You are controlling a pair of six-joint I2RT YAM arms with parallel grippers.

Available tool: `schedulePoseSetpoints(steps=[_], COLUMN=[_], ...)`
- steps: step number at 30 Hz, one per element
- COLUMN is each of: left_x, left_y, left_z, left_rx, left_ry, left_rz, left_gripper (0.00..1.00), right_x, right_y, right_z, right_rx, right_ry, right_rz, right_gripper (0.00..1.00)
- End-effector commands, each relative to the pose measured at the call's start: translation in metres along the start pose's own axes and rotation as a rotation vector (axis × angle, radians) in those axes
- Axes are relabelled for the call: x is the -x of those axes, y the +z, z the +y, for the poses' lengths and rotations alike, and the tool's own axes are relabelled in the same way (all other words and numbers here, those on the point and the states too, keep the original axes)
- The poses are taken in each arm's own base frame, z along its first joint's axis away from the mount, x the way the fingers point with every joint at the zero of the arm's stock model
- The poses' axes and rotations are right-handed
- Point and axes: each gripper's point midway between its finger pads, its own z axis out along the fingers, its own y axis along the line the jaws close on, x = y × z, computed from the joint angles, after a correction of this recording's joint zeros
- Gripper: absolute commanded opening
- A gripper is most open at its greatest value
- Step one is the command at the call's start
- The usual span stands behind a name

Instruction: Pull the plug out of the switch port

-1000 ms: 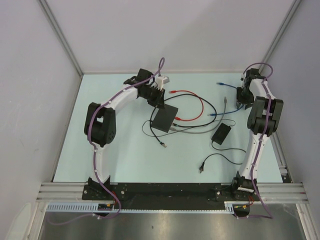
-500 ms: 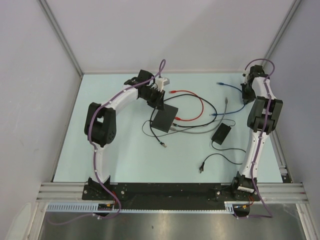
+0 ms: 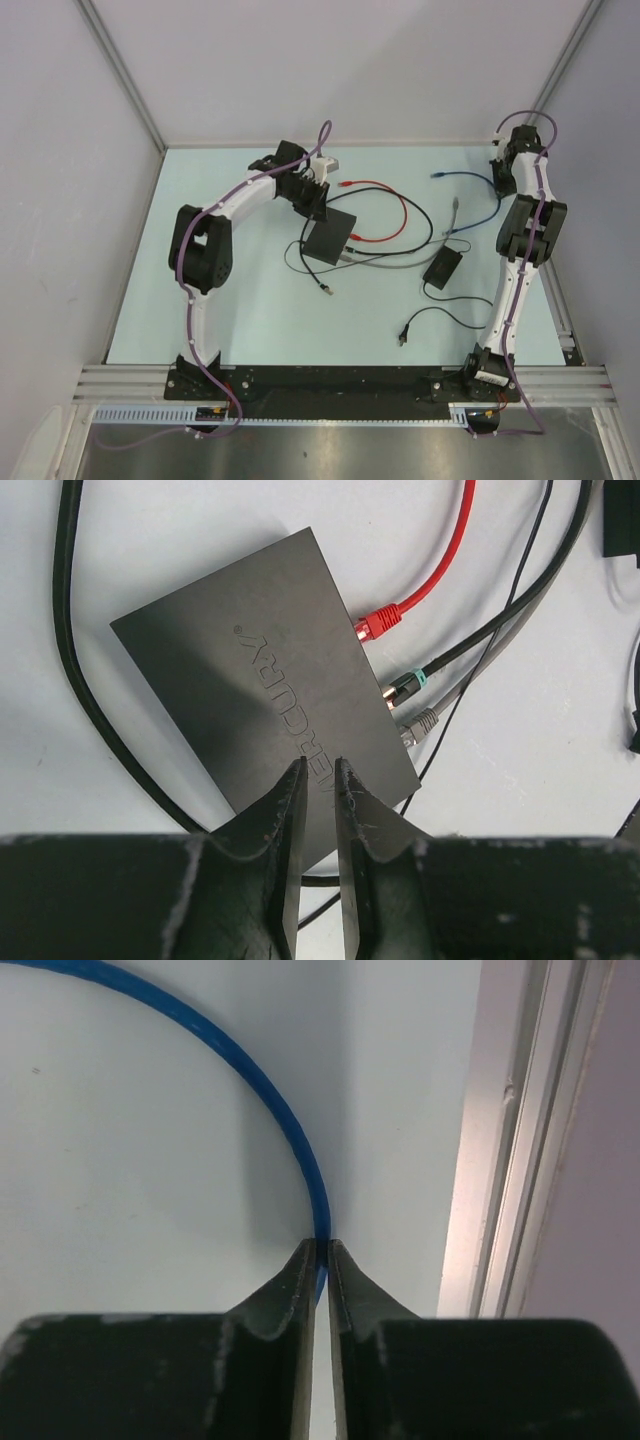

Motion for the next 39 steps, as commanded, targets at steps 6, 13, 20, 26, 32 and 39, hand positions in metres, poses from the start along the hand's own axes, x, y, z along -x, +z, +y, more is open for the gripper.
schedulePoseSetpoints(steps=[6,13,20,26,32,39], left_x=[0.046,0.031,0.005,-0.004,-0.024,-0.04], left_y=[-0.05,-0.048,-0.03,-0.015,0.005,0.019], left_z=[-0.019,-0.006,0.001,0.004,0.01,0.009], left_rx=[0.029,0.036,0.002,-0.03,-0.065,-0.123], left_ry=[0.119,0.001,-0.061,-0.072,-0.101,-0.104], left_rz=[-0.12,-0.103,-0.048,-0.024,0.033,0.07], left_gripper=[0.51,0.69,0.66,0.54,0.31,0.15], right_x=[0.101,0.062,-0.008,-0.026,-0.049,-0.065], right_y=[-0.135,-0.191,-0.18,-0.156,-0.136,-0.134], right_z=[0.102,0.255,0.355,0.385,0.402,0.411], right_rx=[0.407,0.907,1.198,1.223,1.23,1.249], right_ry=[0.035,-0.045,-0.034,-0.048,-0.055,-0.065], right_rz=[-0.355,-0.283,-0.029,0.054,0.133,0.182], right_gripper=[0.62,0.76,0.71,0.7,0.62,0.53])
